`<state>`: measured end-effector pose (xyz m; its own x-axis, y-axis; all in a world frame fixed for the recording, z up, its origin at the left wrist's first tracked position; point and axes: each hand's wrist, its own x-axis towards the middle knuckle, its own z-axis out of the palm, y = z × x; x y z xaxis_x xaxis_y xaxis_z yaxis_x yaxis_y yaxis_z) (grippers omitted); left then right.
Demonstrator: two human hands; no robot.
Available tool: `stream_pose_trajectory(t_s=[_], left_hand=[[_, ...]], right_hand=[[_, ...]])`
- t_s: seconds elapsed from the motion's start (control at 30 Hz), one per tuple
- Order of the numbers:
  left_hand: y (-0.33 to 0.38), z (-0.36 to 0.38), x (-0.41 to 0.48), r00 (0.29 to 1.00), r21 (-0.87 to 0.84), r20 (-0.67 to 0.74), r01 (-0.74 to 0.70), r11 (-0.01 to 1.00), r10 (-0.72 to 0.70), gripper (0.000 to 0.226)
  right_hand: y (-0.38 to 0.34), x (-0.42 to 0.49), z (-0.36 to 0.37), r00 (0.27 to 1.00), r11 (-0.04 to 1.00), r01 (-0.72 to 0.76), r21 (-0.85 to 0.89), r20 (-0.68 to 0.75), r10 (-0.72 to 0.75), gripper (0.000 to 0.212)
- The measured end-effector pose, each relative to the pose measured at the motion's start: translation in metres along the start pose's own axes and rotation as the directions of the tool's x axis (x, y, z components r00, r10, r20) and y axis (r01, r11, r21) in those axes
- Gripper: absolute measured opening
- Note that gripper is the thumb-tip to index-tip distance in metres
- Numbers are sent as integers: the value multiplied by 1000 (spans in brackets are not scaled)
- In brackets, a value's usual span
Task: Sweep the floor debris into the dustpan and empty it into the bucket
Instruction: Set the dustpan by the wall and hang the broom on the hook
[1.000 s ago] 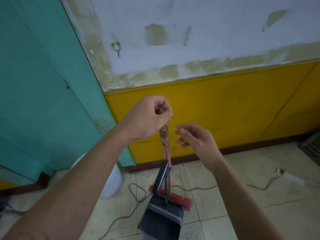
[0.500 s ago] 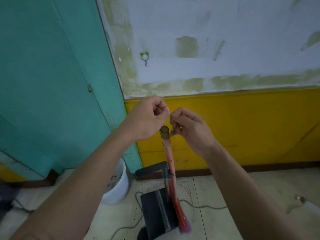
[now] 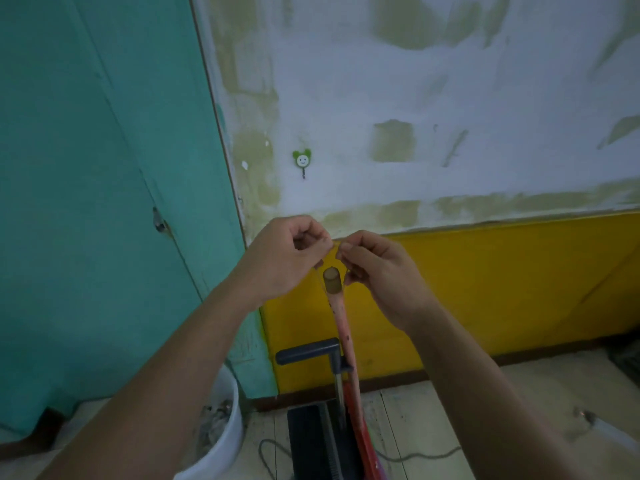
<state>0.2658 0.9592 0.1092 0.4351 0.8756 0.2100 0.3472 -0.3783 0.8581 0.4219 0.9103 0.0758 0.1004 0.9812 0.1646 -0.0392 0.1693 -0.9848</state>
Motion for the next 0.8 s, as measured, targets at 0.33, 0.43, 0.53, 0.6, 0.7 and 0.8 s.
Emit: stream_pose_trajectory(t_s=[0.33,0.43,0.53,0.6,0.7,0.8], left_hand=[[-28,-22,50,998,47,31,-64,997,63,13],[-31,-24,65,997,93,-16,-77,993,78,10],[-34,-22,82,990,125,-117,-69,990,84,9],[-37,-21,91,980,128,-191,-41,991,65,8],[-44,-20,108,958,146,-283,-1,989,42,8],[-49,-19,124,937,173,-347,32,984,30,8]], right_hand=[[-6,51,12,993,996,-9,-89,-120,-2,25],[-9,69,12,990,991,-21,-135,-138,2,26],[-12,94,10,985,979,-41,-201,-173,5,23],[-13,111,10,983,955,-49,-292,-185,-6,21],[-9,136,9,986,927,-39,-372,-167,-25,19],[1,158,8,987,917,-25,-397,-158,-41,18]])
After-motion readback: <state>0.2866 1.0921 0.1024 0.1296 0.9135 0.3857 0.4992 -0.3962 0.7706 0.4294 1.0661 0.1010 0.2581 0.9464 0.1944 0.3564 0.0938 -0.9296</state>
